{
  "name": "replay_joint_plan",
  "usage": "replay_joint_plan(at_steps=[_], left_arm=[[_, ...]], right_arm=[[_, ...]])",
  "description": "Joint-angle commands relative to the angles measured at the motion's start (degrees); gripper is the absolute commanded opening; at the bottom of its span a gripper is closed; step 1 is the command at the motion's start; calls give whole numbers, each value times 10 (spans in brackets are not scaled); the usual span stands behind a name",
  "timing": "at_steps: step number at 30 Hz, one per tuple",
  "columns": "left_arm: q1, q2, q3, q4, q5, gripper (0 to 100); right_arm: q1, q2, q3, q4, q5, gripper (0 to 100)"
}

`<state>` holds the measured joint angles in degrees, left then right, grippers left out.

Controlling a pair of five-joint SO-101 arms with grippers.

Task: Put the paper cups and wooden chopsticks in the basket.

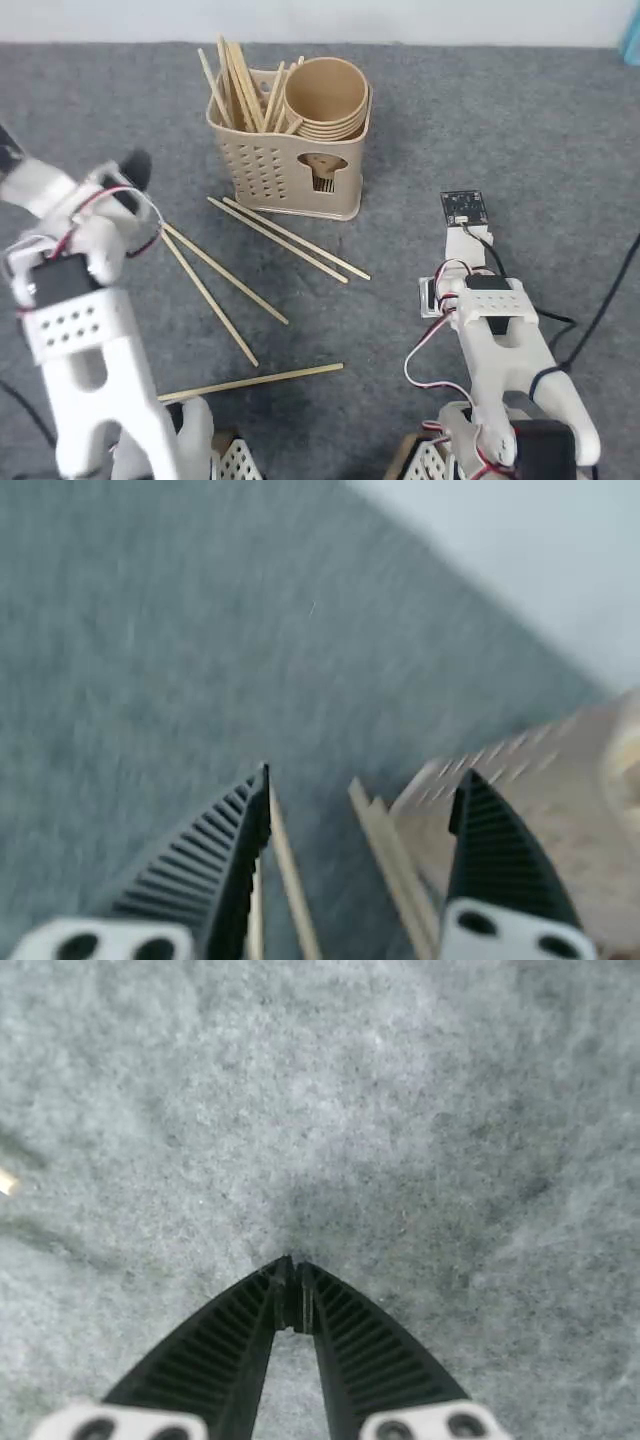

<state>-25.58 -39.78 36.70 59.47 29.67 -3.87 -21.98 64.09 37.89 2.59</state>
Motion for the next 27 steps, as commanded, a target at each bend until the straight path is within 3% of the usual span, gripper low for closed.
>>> replay_joint_plan(at_steps=[1,12,27], left_arm=[[-4,97,42,-18,12,279],[-5,424,-46,-25,42,279],[-5,529,-88,-30,85,270]], right_arm=[[-5,-25,-2,-11,7,9],[-5,-25,-2,-11,7,9],[-5,-27,-2,-15,7,9]])
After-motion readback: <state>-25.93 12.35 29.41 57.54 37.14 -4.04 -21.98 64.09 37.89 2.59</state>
